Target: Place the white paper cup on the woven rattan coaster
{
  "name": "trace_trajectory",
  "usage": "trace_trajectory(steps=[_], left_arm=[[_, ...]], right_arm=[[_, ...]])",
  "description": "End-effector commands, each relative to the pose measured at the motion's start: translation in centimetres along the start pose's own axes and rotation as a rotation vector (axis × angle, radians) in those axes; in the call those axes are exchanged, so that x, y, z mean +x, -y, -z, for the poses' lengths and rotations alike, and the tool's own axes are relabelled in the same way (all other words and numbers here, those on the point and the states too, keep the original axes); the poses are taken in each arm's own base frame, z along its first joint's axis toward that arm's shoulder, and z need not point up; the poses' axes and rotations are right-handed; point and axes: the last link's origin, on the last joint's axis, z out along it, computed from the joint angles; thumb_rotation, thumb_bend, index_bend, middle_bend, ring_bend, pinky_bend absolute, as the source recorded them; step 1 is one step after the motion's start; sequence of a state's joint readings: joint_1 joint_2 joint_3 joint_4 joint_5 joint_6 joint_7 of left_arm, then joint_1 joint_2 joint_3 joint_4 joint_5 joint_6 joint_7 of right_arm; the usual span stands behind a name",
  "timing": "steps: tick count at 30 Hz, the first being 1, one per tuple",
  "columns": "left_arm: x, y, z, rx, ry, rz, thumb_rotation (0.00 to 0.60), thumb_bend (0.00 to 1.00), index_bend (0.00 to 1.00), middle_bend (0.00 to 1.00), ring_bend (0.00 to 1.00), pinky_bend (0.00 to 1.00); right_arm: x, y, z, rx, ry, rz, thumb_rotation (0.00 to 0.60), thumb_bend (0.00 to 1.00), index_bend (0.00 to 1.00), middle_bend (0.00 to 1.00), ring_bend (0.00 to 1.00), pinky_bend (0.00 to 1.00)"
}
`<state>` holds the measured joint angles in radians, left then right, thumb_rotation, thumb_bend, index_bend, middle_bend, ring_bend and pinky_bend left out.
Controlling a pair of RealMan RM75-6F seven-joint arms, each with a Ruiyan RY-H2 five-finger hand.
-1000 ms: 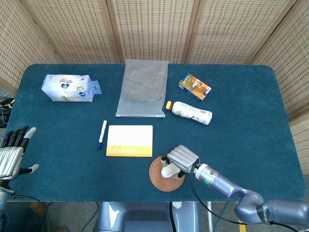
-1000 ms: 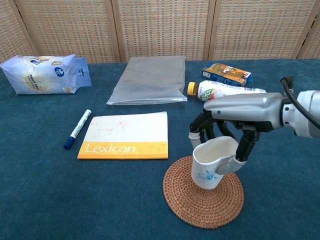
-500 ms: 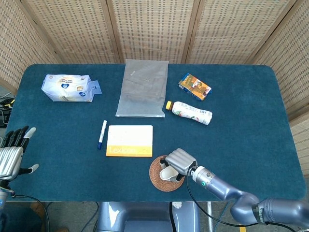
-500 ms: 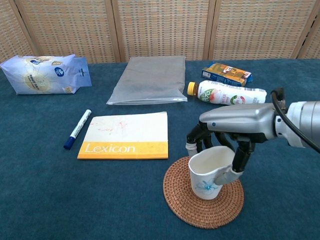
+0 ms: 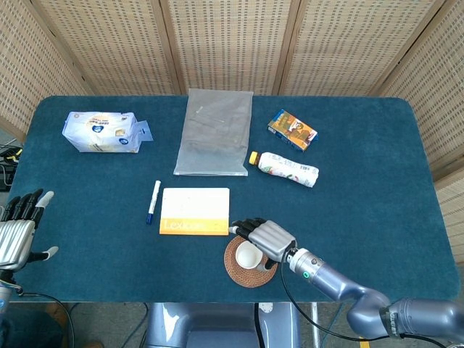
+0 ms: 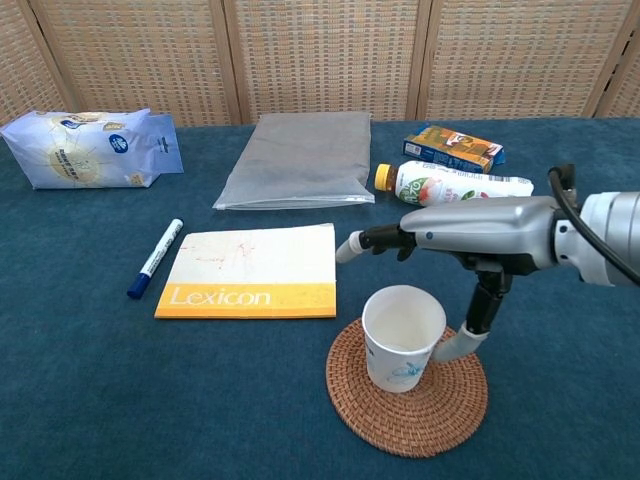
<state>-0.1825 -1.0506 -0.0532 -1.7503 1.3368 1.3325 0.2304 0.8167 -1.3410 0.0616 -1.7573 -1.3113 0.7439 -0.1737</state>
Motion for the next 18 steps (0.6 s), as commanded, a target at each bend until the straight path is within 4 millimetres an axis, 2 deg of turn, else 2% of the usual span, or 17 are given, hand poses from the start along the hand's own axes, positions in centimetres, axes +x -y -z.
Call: trace_trajectory(steps=[1,5,9,13,18], left_arm=[[0.0,0.0,0.0,0.001,0.000,0.000,0.600,0.00,0.00,0.00,0.00,0.00],[0.0,0.0,0.1,0.001,0.000,0.002,0.600,0.00,0.00,0.00,0.00,0.00],[0.2,0.2,0.2,0.005,-0.007,0.010,0.600,0.00,0.00,0.00,0.00,0.00],[0.5,0.4,0.4,0.010,-0.022,0.023,0.600,0.00,0.00,0.00,0.00,0.00],[0.8,0.5,0.9,0.011,-0.047,0.034,0.600,0.00,0.00,0.00,0.00,0.00]], right_arm=[[0.5,0.1,0.6,0.004,-0.008,0.011,0.600,0.15,0.07,0.04,0.08,0.15],[1.5,0.1,2.2,-0.003,-0.032,0.033,0.600,0.15,0.07,0.03,0.08,0.10],[2.9,-0.6,5.7,-0.044,-0.097,0.067,0.600,0.11,0.09,0.04,0.06,0.00],[4.2,-2.9,9.6,-0.115,-0.266,0.145,0.600,0.00,0.10,0.01,0.00,0.00],[4.2,-7.3,14.6,-0.278,-0.483,0.182,0.600,0.00,0.05,0.00,0.00,0.00]])
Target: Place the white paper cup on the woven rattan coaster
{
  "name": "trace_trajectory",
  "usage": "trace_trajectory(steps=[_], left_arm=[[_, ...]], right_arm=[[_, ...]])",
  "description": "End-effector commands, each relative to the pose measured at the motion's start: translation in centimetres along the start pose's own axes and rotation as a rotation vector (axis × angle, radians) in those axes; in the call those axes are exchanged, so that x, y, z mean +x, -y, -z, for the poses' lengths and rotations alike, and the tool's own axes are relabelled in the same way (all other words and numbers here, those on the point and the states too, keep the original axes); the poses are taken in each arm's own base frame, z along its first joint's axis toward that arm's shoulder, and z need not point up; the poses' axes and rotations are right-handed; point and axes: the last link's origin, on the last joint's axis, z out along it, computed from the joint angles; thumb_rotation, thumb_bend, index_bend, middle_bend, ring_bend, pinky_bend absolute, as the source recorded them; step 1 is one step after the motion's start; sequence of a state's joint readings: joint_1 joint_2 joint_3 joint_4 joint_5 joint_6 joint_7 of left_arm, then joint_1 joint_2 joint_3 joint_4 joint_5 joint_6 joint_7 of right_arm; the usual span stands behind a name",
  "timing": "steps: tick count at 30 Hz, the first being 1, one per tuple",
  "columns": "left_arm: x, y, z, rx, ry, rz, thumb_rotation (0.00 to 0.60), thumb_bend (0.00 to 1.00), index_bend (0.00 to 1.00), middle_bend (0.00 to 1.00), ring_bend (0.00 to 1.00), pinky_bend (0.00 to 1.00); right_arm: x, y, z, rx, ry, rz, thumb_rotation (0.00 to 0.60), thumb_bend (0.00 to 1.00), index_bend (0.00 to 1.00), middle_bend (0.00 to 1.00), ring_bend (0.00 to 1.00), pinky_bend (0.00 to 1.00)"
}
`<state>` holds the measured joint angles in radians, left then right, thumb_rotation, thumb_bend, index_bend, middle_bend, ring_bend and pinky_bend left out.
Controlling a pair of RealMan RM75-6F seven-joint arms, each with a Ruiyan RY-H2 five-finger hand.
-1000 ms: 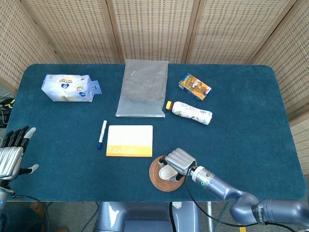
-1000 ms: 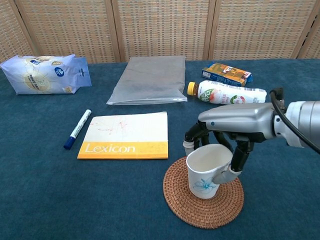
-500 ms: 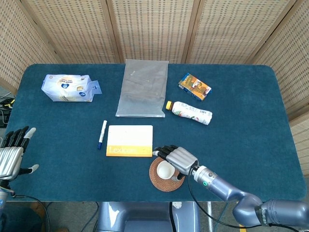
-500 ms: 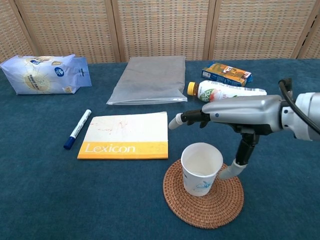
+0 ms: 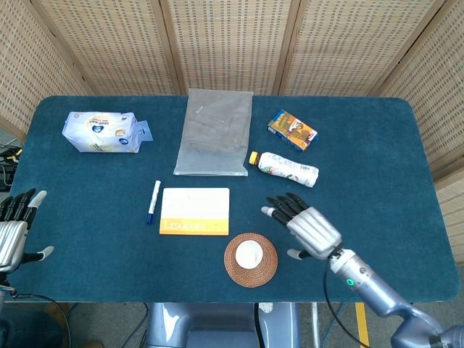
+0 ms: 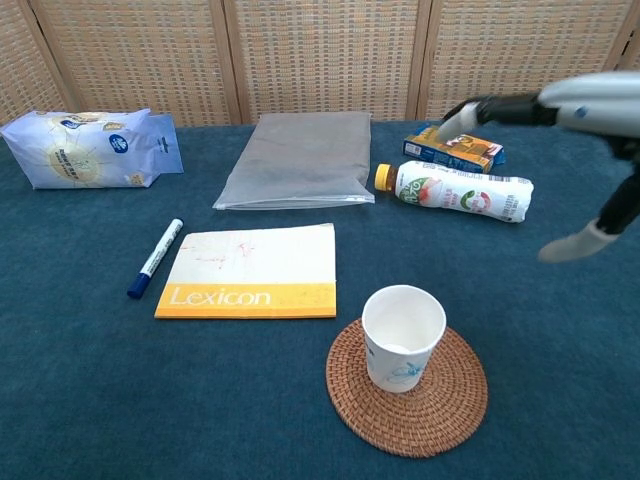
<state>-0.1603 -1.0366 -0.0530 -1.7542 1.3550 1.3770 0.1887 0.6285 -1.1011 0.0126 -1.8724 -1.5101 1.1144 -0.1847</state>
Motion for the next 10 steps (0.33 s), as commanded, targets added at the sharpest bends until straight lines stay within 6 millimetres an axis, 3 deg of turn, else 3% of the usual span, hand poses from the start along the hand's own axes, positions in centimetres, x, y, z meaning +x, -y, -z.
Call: trace_trajectory(steps=[1,5,10], left_arm=[[0.2,0.0,0.3,-0.003,-0.014,0.006,0.600,0.00,0.00,0.00,0.00,0.00],[0.4,0.1,0.6,-0.006,-0.027,0.007,0.600,0.00,0.00,0.00,0.00,0.00],[0.4,0.2,0.9,-0.007,-0.035,0.004,0.600,0.00,0.00,0.00,0.00,0.00]], right_arm=[[0.5,-5.6,5.9,-0.182,-0.201,0.054,0.600,0.00,0.04,0.00,0.00,0.00],[-0.6,-8.1,8.5,-0.282,-0.239,0.069,0.600,0.00,0.01,0.00,0.00,0.00],[-1.9,-9.7,11.2,-0.383,-0.221,0.138,0.600,0.00,0.00,0.00,0.00,0.00]])
